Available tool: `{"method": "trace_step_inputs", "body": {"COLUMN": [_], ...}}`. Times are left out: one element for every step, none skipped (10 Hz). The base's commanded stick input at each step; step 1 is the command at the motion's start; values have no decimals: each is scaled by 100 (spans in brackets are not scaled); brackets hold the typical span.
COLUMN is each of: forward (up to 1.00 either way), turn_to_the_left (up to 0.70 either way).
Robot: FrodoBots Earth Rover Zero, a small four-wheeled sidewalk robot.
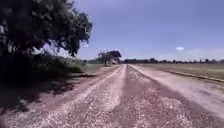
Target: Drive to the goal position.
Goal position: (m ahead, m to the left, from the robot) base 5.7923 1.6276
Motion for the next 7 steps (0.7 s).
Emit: {"method": "trace_step_inputs", "body": {"forward": [70,70,70,70,70,70,70], "turn_to_the_left": [0,0,0,0,0,0,-5]}}
